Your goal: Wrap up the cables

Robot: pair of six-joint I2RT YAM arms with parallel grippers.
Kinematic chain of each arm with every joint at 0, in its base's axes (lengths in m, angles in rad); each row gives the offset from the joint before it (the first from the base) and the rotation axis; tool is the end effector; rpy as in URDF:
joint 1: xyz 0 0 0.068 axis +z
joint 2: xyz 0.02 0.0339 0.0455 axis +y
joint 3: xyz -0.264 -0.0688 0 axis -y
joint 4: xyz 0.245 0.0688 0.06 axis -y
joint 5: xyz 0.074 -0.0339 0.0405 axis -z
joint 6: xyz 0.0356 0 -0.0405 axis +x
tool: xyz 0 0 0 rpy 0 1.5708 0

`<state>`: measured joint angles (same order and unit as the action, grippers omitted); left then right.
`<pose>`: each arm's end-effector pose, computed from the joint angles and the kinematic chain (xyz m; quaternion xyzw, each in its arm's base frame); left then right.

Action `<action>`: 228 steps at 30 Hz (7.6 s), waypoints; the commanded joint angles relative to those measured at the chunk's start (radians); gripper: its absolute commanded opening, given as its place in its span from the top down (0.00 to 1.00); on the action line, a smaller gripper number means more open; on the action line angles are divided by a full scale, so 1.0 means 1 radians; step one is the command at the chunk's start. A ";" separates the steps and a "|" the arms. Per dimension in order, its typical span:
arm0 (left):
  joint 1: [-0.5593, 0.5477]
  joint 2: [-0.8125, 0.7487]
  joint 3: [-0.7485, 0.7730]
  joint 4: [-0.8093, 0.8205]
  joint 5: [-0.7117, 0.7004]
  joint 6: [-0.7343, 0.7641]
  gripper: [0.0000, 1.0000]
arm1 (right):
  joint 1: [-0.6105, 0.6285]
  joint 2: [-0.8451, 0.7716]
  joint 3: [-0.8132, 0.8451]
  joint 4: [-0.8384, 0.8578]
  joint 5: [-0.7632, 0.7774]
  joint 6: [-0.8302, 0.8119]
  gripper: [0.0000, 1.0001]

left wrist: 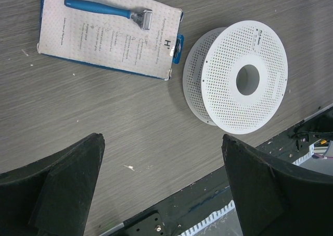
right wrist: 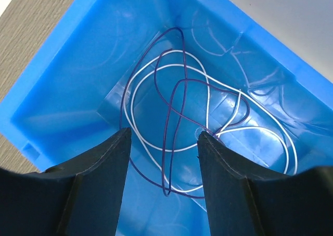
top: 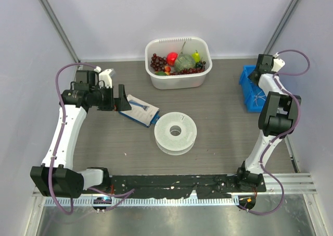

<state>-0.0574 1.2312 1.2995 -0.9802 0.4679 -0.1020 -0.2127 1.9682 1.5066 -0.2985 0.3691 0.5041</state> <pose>0.2358 -0.0296 0.3554 0.0545 0.9219 -0.2437 0.2962 0.4332 -0.1067 0.2277 0.3846 0.8206 -0.1106 0.4080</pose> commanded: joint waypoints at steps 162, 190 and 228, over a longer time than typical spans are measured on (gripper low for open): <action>-0.319 0.036 -0.149 1.353 0.124 -1.093 1.00 | 0.690 -0.735 -0.134 0.486 -1.113 -0.091 0.99; 0.218 -0.010 0.041 0.698 0.288 -0.662 1.00 | 0.134 -0.499 -0.126 -0.711 -0.998 -1.115 0.26; -0.174 0.226 0.773 0.828 0.071 -0.415 1.00 | 0.723 -0.629 -0.385 0.292 -0.929 -0.567 0.19</action>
<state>-0.1902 1.4166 1.9327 -0.2279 0.6128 -0.5461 0.4984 1.4521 1.1763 -0.1577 -0.3927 -0.0174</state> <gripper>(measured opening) 0.012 0.804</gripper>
